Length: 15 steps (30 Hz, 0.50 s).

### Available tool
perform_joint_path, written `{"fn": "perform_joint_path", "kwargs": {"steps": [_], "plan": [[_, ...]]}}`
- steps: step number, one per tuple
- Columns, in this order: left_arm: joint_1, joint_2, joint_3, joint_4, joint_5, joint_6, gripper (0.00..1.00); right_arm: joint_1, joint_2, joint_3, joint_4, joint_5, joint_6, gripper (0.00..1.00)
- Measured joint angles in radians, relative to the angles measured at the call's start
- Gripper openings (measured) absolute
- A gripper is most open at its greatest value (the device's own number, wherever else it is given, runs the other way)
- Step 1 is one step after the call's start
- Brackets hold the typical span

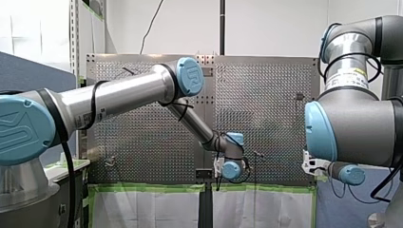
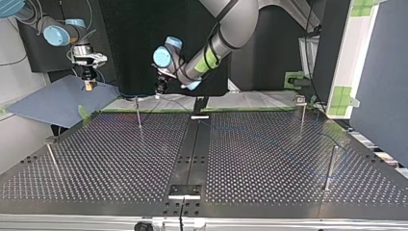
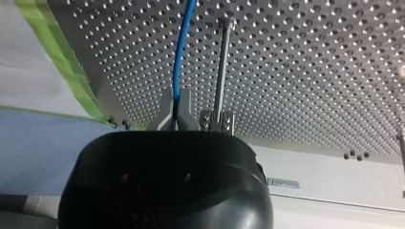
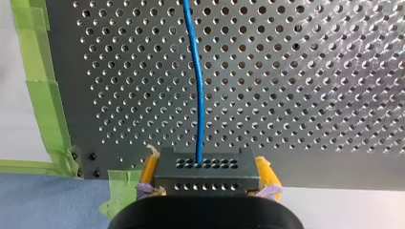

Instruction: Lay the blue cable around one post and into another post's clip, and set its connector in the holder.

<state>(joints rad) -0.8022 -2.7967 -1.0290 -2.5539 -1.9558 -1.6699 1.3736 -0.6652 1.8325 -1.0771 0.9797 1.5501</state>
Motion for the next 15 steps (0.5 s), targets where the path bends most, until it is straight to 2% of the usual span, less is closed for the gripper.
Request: {"fn": "perform_joint_path", "kwargs": {"steps": [15], "plan": [[0.023,0.0,0.0,0.004,0.023,-0.001,0.04,0.006,0.0,-0.016,-0.001,0.019,0.006,0.0]]}}
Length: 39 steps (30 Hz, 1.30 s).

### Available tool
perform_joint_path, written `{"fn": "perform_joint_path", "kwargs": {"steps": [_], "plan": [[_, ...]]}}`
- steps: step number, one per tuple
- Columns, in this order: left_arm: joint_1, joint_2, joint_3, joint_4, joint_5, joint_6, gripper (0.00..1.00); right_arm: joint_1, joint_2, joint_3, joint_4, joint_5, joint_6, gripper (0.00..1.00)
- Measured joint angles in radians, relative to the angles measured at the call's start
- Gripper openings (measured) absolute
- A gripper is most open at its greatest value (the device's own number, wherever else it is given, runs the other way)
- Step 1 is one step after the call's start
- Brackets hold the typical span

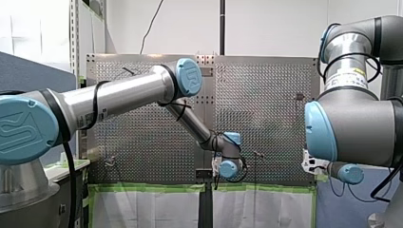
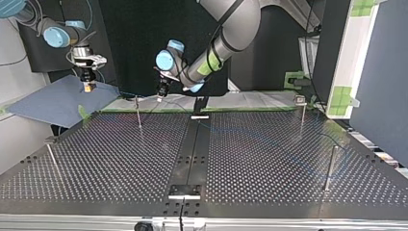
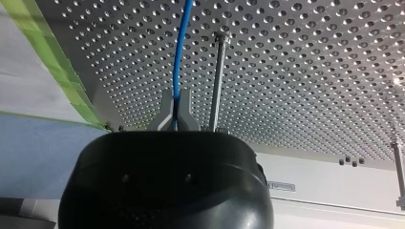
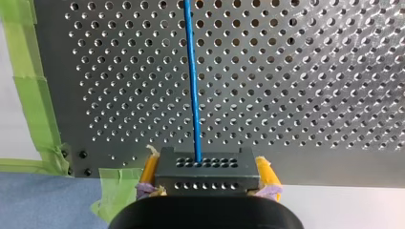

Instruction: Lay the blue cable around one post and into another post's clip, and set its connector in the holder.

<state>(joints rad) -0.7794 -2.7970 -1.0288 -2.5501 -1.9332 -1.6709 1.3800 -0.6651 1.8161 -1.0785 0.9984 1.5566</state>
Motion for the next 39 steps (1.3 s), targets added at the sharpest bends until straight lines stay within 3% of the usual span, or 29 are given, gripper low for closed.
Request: {"fn": "perform_joint_path", "kwargs": {"steps": [15,39], "plan": [[-0.008,0.0,0.0,0.002,0.017,0.008,0.04,0.028,0.0,-0.009,0.0,-0.004,-0.007,0.0],[0.005,-0.001,0.029,0.001,0.043,-0.014,0.04,0.04,0.0,-0.049,0.0,0.006,0.003,0.0]]}}
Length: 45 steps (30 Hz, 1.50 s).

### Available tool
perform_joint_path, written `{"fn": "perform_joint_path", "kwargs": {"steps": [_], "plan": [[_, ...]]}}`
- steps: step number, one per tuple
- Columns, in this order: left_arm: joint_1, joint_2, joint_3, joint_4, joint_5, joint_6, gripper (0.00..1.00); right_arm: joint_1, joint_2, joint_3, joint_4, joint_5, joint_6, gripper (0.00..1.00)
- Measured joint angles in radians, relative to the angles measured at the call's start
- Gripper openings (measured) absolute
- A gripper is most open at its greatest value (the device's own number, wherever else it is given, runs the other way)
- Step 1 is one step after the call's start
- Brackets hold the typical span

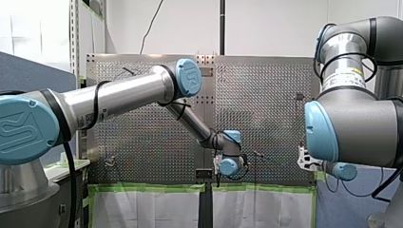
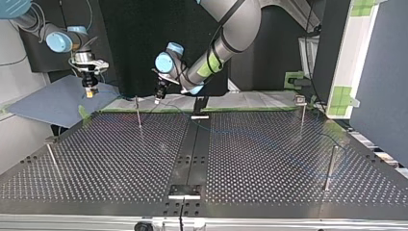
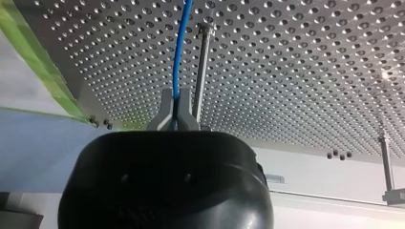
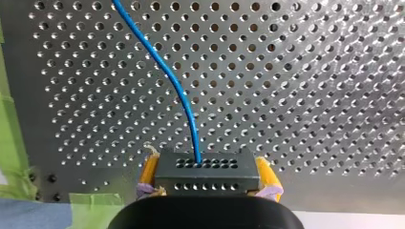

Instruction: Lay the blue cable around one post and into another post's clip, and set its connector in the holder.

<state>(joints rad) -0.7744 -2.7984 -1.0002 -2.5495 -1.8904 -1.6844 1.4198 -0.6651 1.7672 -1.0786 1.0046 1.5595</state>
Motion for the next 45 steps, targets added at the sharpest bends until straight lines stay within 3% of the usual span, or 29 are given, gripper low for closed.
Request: {"fn": "perform_joint_path", "kwargs": {"steps": [19,33,45], "plan": [[0.005,-0.021,0.041,-0.024,0.014,-0.011,0.04,0.019,0.0,-0.036,0.0,0.01,0.007,0.0],[0.011,-0.032,0.087,-0.036,0.02,-0.026,0.04,0.018,0.0,-0.049,-0.001,0.027,0.016,0.0],[0.018,-0.033,0.086,-0.037,0.026,-0.03,0.04,0.023,0.0,-0.065,-0.001,0.045,0.016,0.0]]}}
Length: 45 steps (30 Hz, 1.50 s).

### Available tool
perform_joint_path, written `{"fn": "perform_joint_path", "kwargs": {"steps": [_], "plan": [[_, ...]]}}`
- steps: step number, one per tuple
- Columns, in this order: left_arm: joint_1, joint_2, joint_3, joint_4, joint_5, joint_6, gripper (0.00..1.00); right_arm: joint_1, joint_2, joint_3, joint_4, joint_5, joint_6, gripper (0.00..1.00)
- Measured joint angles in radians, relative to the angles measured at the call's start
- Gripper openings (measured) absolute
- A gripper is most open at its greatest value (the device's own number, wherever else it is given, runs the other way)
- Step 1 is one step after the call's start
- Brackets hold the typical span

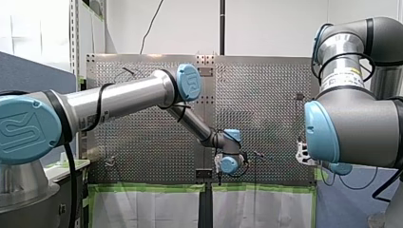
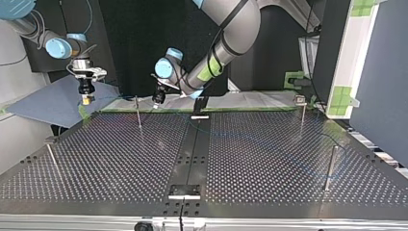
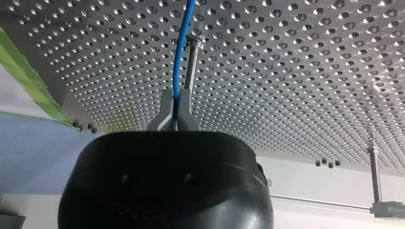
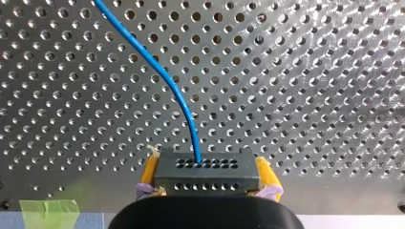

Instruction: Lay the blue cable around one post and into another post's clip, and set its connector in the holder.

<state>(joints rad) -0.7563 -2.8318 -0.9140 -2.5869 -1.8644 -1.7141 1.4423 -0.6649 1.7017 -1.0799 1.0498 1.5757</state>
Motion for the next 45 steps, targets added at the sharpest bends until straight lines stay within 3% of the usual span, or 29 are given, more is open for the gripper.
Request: {"fn": "perform_joint_path", "kwargs": {"steps": [5,15,24,27,29,30,32,33,35,37,45], "plan": [[0.001,-0.001,0.004,0.0,0.005,-0.006,0.04,0.0,0.001,-0.008,-0.001,0.012,0.0,0.0],[0.004,-0.005,0.01,-0.005,0.008,-0.011,0.04,0.002,0.003,-0.024,-0.009,0.067,-0.004,0.0],[0.009,-0.004,0.006,-0.006,0.008,-0.012,0.04,0.005,0.009,-0.024,-0.02,0.071,-0.005,0.0],[0.009,-0.004,0.001,-0.005,0.005,-0.012,0.12,0.005,0.011,-0.024,-0.02,0.069,-0.005,0.0],[0.009,-0.004,-0.004,-0.005,-0.001,-0.011,0.36,0.005,0.012,-0.025,-0.02,0.068,-0.006,0.0],[0.01,-0.004,-0.006,-0.004,-0.005,-0.011,0.36,0.005,0.012,-0.025,-0.02,0.067,-0.006,0.0],[0.01,-0.004,-0.011,-0.004,-0.014,-0.008,0.65,0.007,0.013,-0.025,-0.019,0.066,-0.007,0.0],[0.01,-0.003,-0.013,-0.004,-0.017,-0.005,0.65,0.008,0.014,-0.024,-0.018,0.065,-0.007,0.0],[0.01,-0.003,-0.018,-0.003,-0.019,-0.001,0.94,0.009,0.015,-0.024,-0.018,0.065,-0.008,0.0],[0.01,-0.003,-0.022,-0.003,-0.02,0.002,0.98,0.01,0.016,-0.024,-0.017,0.064,-0.008,0.0],[0.009,-0.001,-0.036,-0.005,-0.031,0.028,0.98,0.014,0.021,-0.024,-0.017,0.064,-0.01,0.0]]}}
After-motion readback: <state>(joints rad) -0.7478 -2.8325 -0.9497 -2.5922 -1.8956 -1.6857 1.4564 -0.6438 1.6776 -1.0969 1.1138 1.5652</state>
